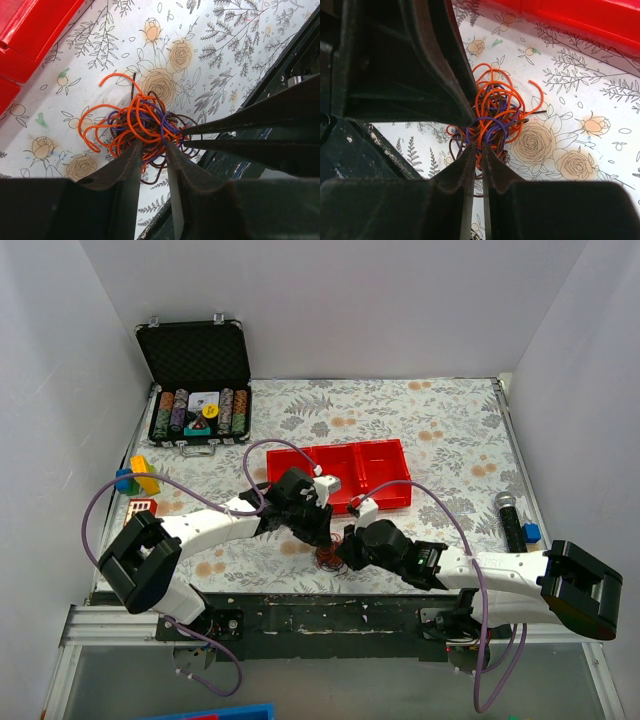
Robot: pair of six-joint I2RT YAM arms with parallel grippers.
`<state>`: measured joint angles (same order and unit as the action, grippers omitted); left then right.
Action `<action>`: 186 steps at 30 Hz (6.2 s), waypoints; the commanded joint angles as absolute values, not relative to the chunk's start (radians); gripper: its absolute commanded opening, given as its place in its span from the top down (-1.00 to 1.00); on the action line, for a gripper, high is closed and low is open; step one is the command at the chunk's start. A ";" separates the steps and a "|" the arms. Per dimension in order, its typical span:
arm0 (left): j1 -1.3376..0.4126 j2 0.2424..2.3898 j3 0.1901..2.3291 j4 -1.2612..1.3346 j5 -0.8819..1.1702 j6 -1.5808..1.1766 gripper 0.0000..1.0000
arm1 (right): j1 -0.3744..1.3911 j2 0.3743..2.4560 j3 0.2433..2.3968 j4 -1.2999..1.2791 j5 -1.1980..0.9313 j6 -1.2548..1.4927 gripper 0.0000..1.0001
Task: Untangle the cables
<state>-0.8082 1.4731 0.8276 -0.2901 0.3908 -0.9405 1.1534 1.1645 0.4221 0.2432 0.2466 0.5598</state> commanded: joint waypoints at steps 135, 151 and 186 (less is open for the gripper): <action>-0.769 1.009 1.732 -0.565 0.063 -0.594 1.00 | 1.186 1.002 0.325 -0.190 0.439 0.867 0.97; -0.769 1.089 2.055 -0.117 -0.196 -0.434 1.00 | 1.230 1.063 0.411 -0.477 0.592 1.066 0.97; -0.741 0.963 1.712 -0.339 0.150 -0.640 1.00 | 1.270 0.639 0.414 -0.055 0.422 0.683 -0.36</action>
